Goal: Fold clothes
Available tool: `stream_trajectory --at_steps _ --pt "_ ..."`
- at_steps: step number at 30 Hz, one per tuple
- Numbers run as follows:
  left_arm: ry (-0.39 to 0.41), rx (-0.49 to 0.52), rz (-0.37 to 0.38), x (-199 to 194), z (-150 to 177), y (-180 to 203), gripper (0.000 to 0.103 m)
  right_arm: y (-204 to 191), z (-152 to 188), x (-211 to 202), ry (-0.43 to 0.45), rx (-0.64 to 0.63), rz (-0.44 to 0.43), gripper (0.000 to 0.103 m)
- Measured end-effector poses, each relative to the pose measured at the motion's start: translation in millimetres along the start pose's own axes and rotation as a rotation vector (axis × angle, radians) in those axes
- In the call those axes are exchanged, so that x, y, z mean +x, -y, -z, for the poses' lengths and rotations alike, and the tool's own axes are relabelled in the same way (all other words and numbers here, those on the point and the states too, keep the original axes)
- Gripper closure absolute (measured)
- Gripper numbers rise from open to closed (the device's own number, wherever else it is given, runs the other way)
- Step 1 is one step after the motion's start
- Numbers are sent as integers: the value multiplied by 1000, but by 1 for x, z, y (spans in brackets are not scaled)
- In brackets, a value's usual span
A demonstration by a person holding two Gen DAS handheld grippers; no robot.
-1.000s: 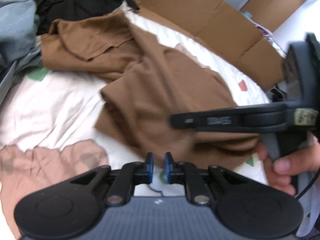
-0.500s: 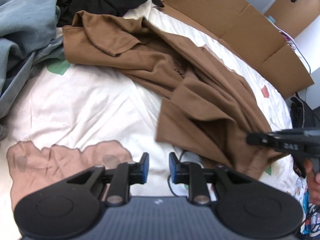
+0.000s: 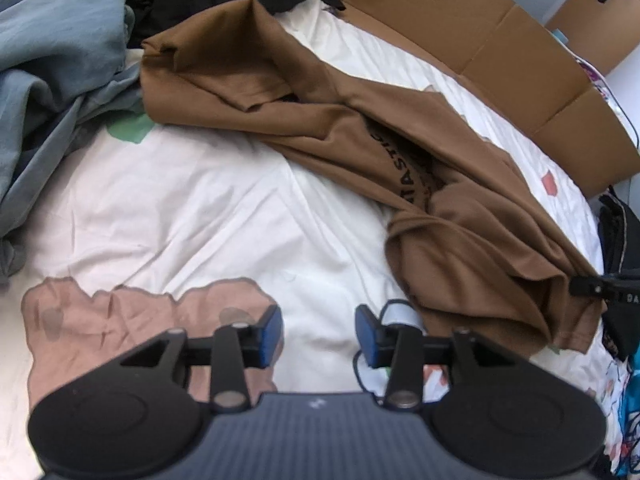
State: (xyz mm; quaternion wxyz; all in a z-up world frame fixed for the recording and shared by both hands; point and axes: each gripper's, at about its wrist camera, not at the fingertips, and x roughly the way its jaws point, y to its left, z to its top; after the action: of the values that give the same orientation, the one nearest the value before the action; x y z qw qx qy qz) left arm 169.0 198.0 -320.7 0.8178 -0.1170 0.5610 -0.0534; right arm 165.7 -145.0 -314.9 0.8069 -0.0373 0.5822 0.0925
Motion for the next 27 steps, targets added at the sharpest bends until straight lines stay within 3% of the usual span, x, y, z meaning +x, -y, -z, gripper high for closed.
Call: stream_trajectory --at_steps 12,27 --pt "2 6 -55 9 -7 -2 51 38 17 -9 -55 -83 59 101" --pt "19 -18 -110 22 -24 -6 43 118 69 -25 -173 -67 199 102"
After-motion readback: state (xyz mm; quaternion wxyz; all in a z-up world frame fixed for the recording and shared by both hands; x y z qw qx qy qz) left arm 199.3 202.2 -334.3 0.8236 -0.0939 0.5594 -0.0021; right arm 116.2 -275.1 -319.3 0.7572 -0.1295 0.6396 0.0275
